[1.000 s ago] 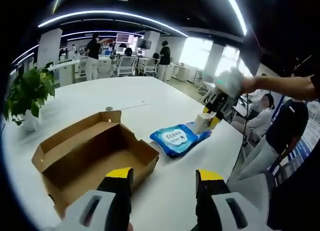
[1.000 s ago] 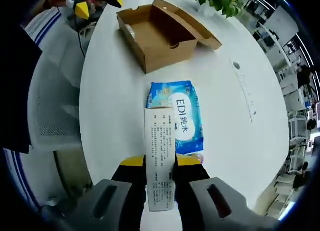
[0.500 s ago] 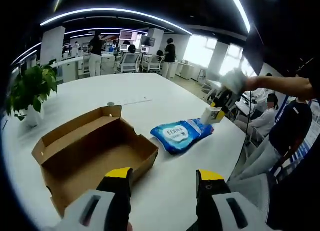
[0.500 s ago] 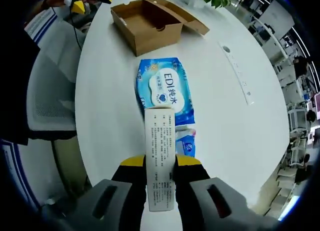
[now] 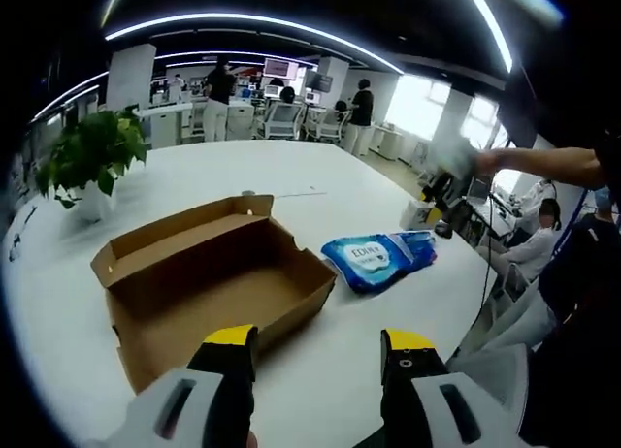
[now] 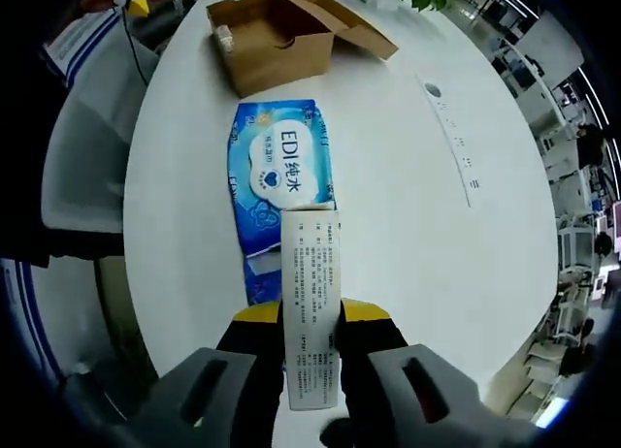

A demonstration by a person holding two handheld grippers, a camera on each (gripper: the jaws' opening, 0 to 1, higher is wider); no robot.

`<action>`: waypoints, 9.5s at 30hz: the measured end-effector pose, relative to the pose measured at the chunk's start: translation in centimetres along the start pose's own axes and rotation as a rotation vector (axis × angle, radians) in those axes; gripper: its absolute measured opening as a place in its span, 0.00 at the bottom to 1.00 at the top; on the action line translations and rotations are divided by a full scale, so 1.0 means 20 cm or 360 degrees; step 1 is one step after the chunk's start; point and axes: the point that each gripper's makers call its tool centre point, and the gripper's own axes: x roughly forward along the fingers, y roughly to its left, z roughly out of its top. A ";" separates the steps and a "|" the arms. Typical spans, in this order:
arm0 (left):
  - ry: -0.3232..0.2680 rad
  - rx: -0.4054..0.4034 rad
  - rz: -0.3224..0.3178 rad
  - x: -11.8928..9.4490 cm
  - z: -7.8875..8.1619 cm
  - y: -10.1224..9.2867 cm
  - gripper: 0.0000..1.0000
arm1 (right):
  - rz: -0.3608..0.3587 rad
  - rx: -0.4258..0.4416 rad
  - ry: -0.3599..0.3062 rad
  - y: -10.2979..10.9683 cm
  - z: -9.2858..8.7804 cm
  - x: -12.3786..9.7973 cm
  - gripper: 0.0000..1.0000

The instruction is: Operate the shoe box by opening the lid, removing the specified soft item, and placing it in the target area until the item is outside and the box remains undamaged.

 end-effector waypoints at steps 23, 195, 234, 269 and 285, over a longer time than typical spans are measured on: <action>0.0006 -0.0166 0.0290 -0.25 -0.19 0.10 0.52 | 0.0064 -0.0135 0.0103 -0.24 -0.08 0.30 0.19; 0.0712 0.0768 -0.0365 0.28 -0.08 0.72 0.53 | 0.0024 0.0840 -0.1420 0.81 1.13 -0.33 0.58; 0.0998 0.1014 -0.0563 0.42 -0.38 0.70 0.48 | -0.0058 0.1074 -0.1445 0.92 1.00 -0.34 0.55; 0.0744 0.1039 -0.0537 0.41 -0.29 0.64 0.19 | 0.0042 0.0878 -0.1406 0.80 1.31 -0.22 0.50; 0.0384 0.1211 -0.0658 0.28 0.08 0.34 0.19 | 0.0046 0.0697 -0.1408 0.65 1.51 -0.19 0.48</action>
